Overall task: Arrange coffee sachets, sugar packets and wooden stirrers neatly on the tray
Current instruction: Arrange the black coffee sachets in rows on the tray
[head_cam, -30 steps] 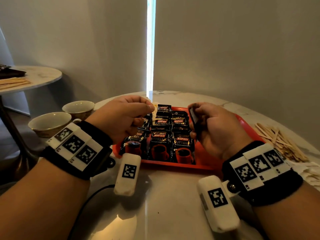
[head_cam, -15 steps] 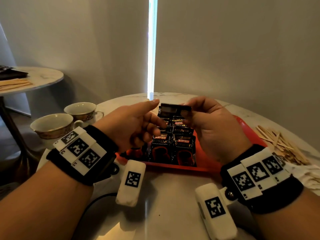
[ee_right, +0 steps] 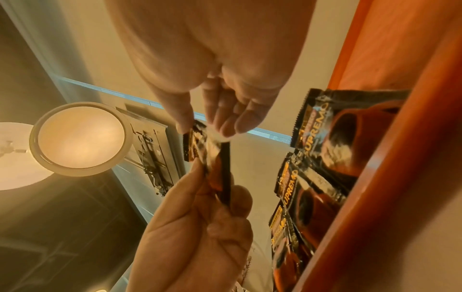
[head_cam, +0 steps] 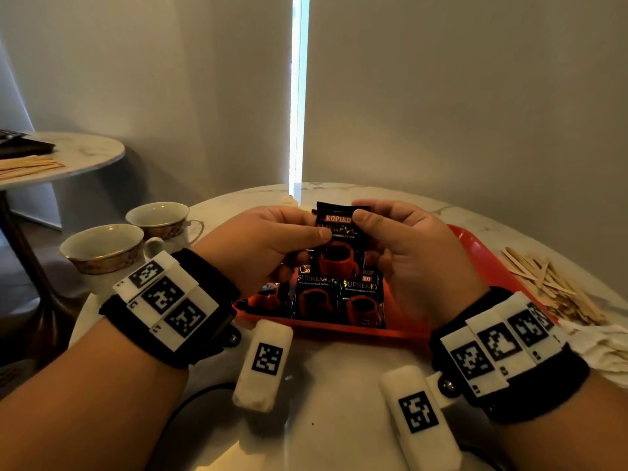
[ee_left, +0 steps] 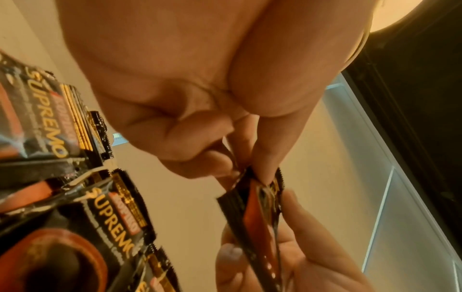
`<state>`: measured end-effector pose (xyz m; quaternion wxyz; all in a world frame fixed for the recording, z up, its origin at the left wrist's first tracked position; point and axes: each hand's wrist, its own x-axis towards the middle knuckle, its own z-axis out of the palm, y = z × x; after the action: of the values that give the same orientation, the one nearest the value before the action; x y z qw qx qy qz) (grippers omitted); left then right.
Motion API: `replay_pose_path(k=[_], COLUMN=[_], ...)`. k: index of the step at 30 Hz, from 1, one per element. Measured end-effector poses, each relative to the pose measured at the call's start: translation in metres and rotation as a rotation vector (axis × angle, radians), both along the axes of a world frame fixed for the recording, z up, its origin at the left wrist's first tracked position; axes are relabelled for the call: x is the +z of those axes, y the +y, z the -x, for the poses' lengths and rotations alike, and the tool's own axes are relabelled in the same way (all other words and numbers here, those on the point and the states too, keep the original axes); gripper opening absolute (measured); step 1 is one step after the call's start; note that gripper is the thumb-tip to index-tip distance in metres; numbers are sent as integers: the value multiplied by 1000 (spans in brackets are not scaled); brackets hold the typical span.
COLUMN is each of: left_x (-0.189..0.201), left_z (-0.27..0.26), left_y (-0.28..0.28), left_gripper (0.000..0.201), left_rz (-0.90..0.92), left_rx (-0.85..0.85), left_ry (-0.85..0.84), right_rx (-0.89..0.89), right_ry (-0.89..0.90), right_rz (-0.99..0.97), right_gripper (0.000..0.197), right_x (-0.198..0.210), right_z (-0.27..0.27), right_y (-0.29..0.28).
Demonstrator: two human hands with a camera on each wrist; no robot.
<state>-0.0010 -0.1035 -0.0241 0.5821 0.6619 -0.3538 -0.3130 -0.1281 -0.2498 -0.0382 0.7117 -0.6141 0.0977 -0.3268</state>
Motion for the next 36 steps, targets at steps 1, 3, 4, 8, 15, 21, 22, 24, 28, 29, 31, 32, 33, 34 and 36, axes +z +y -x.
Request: replay_pose_path(k=[1, 3, 4, 8, 15, 21, 22, 24, 28, 29, 31, 32, 33, 34, 36], left_x=[-1, -1, 0, 1, -1, 2, 2, 3, 3, 3, 2, 2, 2, 2, 2], left_z=[0, 2, 4, 7, 11, 16, 16, 17, 18, 19, 20, 21, 22, 22, 22], left_y=[-1, -2, -2, -4, -8, -9, -9, -9, -8, -8, -9, -9, -9, -9, -9], left_gripper=[34, 19, 12, 30, 8, 14, 15, 16, 16, 17, 17, 18, 18, 18, 18], left_rz=[-14, -36, -31, 105, 160, 104, 98, 105, 121, 129, 147, 157, 167, 177, 188], left_rx=[-5, 1, 4, 9, 81, 115, 125, 139, 130, 123, 125, 127, 131, 135, 144], left_ry=[-9, 1, 14, 91, 68, -123, -139, -137, -122, -103, -76, -73, -72, -72, -78], right_rx=[6, 17, 15, -31, -4, 96, 106, 123, 117, 104, 78, 71, 70, 73, 78], right_ry=[10, 16, 25, 50, 112, 145, 144, 135, 124, 119, 121, 120, 117, 113, 105], right_rz=[-38, -84, -75, -1, 5, 44, 52, 50, 34, 30, 24, 26, 28, 26, 27], right_gripper=[17, 11, 9, 7, 11, 21, 27, 41, 37, 30, 20, 20, 23, 25, 27], right_x=[1, 2, 3, 3, 3, 4, 4, 3, 3, 3, 3, 3, 3, 4, 5], right_z=[1, 1, 2, 3, 1, 4, 4, 5, 5, 5, 5, 5, 6, 6, 7], right_y=[2, 5, 6, 7, 12, 18, 18, 19, 17, 17, 15, 15, 16, 17, 18])
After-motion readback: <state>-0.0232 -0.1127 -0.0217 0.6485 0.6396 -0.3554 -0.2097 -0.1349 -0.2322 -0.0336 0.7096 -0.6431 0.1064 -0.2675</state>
